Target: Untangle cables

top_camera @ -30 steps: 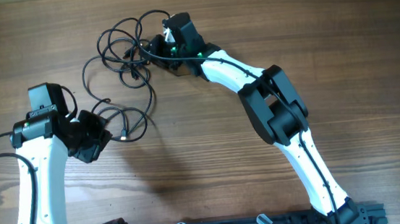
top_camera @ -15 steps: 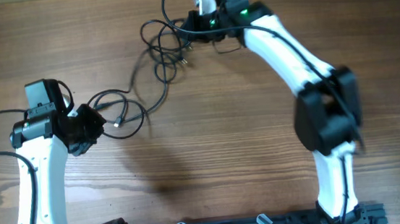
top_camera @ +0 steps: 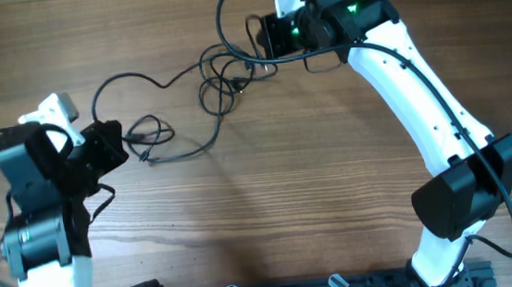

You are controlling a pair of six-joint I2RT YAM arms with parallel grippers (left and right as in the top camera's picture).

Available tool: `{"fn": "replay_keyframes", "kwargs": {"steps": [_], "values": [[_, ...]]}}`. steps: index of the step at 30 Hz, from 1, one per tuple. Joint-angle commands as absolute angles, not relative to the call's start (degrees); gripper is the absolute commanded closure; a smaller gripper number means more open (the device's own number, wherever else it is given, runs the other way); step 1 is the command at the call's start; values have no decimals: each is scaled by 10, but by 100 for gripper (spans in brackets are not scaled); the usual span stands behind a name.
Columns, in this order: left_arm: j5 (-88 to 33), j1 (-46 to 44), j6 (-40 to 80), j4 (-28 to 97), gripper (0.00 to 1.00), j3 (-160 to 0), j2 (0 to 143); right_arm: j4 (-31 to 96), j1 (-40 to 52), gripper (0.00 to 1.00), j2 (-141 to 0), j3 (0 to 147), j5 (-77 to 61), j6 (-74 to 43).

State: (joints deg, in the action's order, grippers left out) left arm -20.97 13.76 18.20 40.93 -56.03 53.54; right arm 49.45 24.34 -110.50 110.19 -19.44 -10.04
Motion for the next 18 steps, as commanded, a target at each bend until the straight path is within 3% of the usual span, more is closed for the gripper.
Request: {"fn": "replay_keyframes", "kwargs": {"steps": [1,12,16,18], "values": [[-220,136,187,383,96,-563,511,476,248,96,-1091,1103,-224,-82],[-179,138,263,239,96,-649,507,623,248,95,-1074,1103,-285,-100],[-179,138,326,134,96,-675,507,666,248,91,-1074,1103,-322,-96],[-179,138,355,91,96,-681,507,678,248,81,-1074,1103,-342,-84]]}}
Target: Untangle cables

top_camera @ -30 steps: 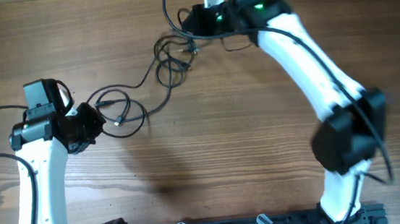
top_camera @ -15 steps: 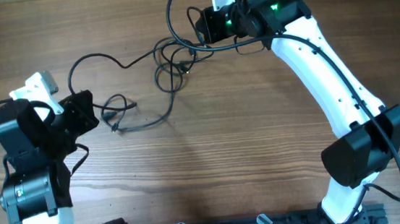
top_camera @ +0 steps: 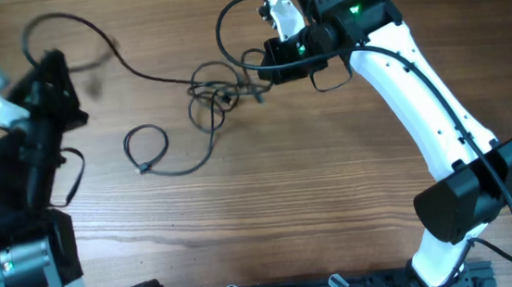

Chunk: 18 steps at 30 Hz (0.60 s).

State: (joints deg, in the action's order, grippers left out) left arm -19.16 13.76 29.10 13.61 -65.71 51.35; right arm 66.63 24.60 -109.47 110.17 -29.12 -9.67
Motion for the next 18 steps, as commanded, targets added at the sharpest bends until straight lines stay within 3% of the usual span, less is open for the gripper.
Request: {"fn": "replay_keyframes", "kwargs": {"steps": [1,4,5,12,14,18], "values": [[-179,138,364,81,96,-681,507,683,248,76,-1074,1103,-343,-83],[-160,138,397,54,96,-682,507,709,248,41,-1074,1103,-344,-67],[-151,138,401,48,96,-682,507,715,248,35,-1074,1103,-344,-56],[-130,138,538,-21,96,-682,507,658,266,31,-1075,1101,-361,36],[-134,137,560,62,96,-682,507,609,298,33,-1081,1101,-389,56],[-119,138,560,108,96,-682,510,562,338,39,-1111,1101,-391,38]]}}
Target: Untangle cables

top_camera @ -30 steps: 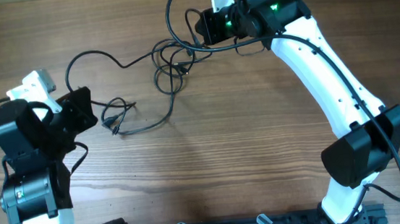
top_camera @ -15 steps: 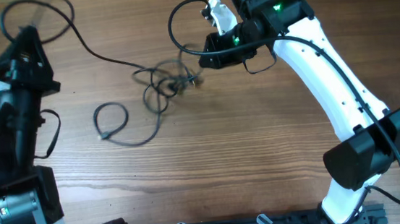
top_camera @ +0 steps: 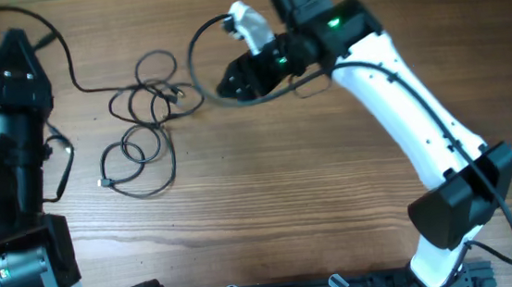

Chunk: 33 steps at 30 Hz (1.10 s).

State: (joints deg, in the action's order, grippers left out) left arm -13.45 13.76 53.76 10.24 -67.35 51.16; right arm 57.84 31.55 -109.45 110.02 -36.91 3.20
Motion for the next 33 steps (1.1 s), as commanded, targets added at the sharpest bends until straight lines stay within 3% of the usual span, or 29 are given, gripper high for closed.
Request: {"fn": "replay_keyframes", "kwargs": {"steps": [1,15,25,33], "values": [[-119,138,560,104,96,-682,510,543,348,39,-1126,1101,-391,28],[-132,138,566,169,96,-683,503,208,387,43,-1318,1101,-387,-62],[-170,137,559,262,96,-683,504,70,399,43,-1346,1101,-386,-61],[-317,137,559,294,96,-683,493,52,399,44,-1357,1101,-323,-128]]}}
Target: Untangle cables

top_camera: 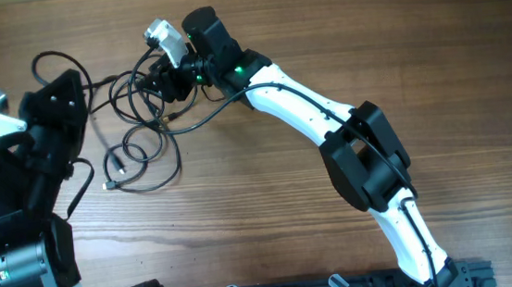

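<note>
Thin black cables (142,159) lie tangled on the wooden table, all seen from overhead. Several loops overlap at the upper left, and a plug end (108,185) points left below them. My left gripper (76,85) sits at the tangle's left edge, shut on a cable strand that arcs up and left in a loop (42,62). My right gripper (148,81) reaches in from the right at the top of the knot and appears shut on a strand. Its fingers are mostly hidden by the loops.
The right arm (300,112) stretches diagonally from the lower right across the table to the upper left. A dark rail runs along the front edge. The left arm's base (20,266) stands at the lower left.
The right gripper has moved left from about mid-table into the tangle, close to the left gripper. The left gripper has moved right and down. The cable loops are bunched more tightly between them.
First the cables spread between the left gripper at mid-left and the right gripper at the top right. Then the left gripper stood higher, with a strand stretched out. Both the tangle and the right gripper then stood further left, and now the grippers are nearly together.
</note>
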You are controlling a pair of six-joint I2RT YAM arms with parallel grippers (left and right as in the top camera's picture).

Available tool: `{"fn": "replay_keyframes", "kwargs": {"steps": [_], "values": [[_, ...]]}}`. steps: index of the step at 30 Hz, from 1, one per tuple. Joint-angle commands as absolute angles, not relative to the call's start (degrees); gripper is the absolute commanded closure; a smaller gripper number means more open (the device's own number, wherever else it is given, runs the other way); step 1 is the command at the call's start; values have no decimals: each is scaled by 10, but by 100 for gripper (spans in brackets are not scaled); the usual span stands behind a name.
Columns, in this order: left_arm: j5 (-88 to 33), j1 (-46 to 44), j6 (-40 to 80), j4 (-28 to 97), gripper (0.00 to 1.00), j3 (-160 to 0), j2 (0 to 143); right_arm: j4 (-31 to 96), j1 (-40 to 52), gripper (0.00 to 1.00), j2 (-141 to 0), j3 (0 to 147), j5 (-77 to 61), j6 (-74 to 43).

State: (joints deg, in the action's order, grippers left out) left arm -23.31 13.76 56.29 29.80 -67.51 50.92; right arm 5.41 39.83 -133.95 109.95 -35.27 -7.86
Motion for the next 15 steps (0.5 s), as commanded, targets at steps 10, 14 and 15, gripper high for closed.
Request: {"fn": "replay_keyframes", "kwargs": {"steps": [10,14,15], "values": [[-420,137,350,461,96,-683,459,0,372,42,-1364,1101,-469,-484],[-419,137,273,537,96,-683,463,-16,372,41,-1364,1101,-528,-608],[-419,137,269,547,96,-683,465,-11,375,40,-1364,1101,-547,-633]]}}
